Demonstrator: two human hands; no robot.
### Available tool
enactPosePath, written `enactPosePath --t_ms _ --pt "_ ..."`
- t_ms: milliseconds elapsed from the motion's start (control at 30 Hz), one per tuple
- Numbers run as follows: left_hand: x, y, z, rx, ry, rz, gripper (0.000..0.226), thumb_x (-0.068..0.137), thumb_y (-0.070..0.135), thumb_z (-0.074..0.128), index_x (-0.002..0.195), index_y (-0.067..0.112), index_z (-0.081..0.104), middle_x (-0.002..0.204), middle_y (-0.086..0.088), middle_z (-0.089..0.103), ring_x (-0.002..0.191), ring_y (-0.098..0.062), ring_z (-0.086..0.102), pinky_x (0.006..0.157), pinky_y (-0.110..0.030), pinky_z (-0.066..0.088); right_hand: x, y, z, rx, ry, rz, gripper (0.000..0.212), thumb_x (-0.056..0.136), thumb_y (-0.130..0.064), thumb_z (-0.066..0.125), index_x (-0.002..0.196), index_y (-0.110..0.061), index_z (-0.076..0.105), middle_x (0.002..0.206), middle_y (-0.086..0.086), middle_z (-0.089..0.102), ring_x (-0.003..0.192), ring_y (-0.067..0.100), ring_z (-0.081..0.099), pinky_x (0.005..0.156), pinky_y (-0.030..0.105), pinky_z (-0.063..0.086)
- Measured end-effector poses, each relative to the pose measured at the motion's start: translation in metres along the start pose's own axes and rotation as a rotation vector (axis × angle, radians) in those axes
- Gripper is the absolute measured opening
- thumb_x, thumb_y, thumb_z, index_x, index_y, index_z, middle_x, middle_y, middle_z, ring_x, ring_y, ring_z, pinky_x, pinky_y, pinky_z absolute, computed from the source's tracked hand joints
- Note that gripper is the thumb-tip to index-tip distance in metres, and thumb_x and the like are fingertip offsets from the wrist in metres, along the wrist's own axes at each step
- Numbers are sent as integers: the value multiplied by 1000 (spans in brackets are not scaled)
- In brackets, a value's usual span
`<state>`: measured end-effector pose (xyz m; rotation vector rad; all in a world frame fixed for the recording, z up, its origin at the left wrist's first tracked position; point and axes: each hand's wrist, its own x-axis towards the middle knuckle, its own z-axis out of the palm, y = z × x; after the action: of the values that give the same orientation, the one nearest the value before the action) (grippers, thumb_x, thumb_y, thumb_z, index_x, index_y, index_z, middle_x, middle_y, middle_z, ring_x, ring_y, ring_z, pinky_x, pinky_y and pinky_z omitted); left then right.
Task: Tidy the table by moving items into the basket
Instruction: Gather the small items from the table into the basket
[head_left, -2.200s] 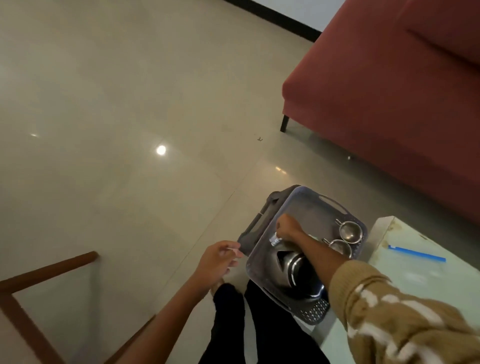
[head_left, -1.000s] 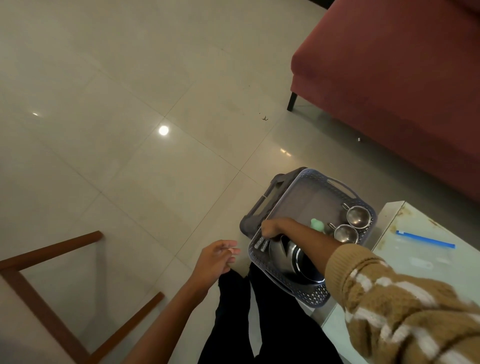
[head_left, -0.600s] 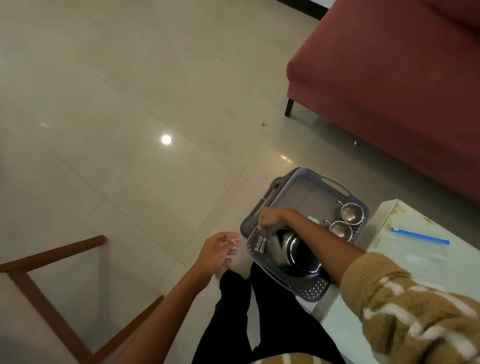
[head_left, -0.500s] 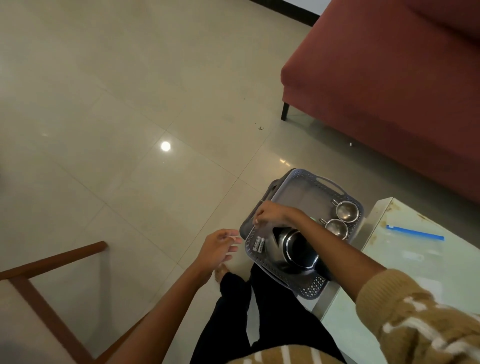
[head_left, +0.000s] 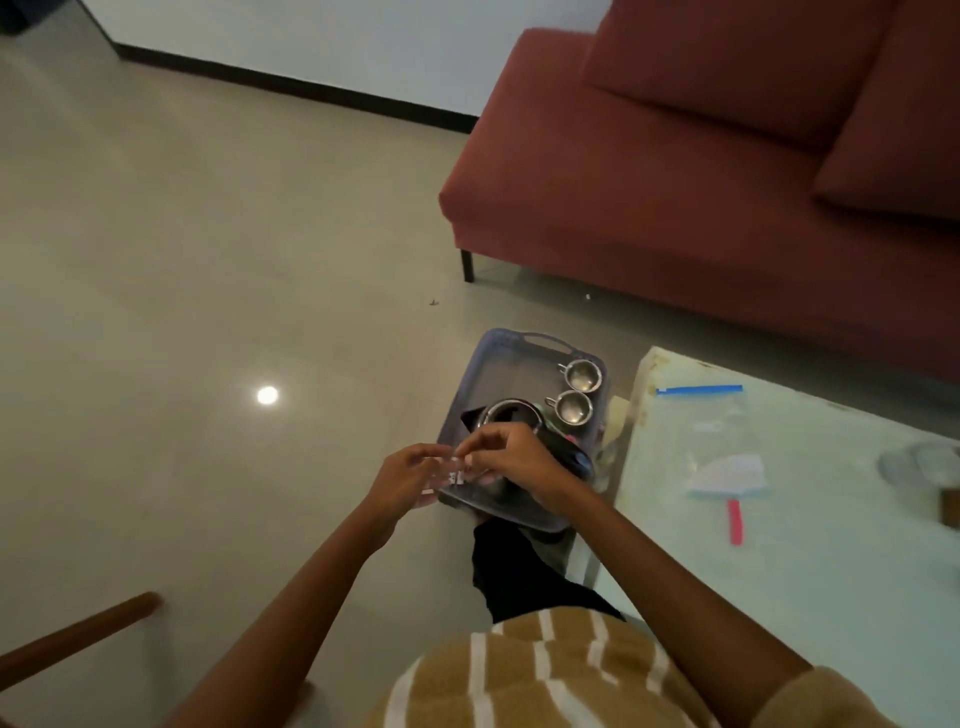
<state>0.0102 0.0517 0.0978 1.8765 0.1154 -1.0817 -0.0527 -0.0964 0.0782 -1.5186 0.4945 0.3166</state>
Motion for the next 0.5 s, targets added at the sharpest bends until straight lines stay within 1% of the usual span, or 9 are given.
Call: enactPosePath --t_ms 67,133,200,267,333,433,500 --pt "-15 -16 13 9 -24 19 17 90 18 55 105 13 63 101 -7 67 92 -19 65 81 -31 50 -27 12 3 52 77 21 17 84 7 55 97 5 64 82 15 64 65 12 62 59 14 53" --pt "-30 -36 26 12 -45 28 17 91 14 52 103 11 64 94 -7 68 83 -18 65 79 -30 51 -56 27 4 98 139 45 17 84 7 53 96 5 64 80 15 64 57 6 63 56 13 53" --pt "-46 -55 42 5 -66 34 17 94 13 48 100 10 64 85 -6 65 72 -17 62 71 -28 50 -87 43 3 109 166 63 15 85 5 53 92 -1 64 76 11 66 55 5 63 55 14 51" --pt "-59 -73 60 8 -90 25 17 94 13 47 96 10 64 79 -4 60 65 -15 56 67 -25 48 -118 59 -2 87 177 80 15 86 2 53 86 -8 65 75 5 67 58 8 63 57 16 51" --pt "-71 -84 81 33 -123 10 18 95 13 46 96 9 64 76 -3 57 62 -14 52 64 -24 47 -147 74 -11 81 199 103 17 87 0 52 82 -12 64 75 4 68 60 9 64 58 19 49" --pt "-85 -87 118 78 -154 24 18 95 12 45 92 12 63 75 -2 55 61 -13 51 62 -22 45 -185 93 -30 121 274 130 15 88 -1 51 88 -7 65 75 3 68 58 7 64 57 18 49" --pt "-92 -85 144 101 -178 33 20 96 11 44 88 13 62 73 -2 55 61 -13 50 62 -21 43 -209 105 -45 148 327 142 16 88 -1 50 91 -5 65 76 5 67 62 11 64 56 17 50"
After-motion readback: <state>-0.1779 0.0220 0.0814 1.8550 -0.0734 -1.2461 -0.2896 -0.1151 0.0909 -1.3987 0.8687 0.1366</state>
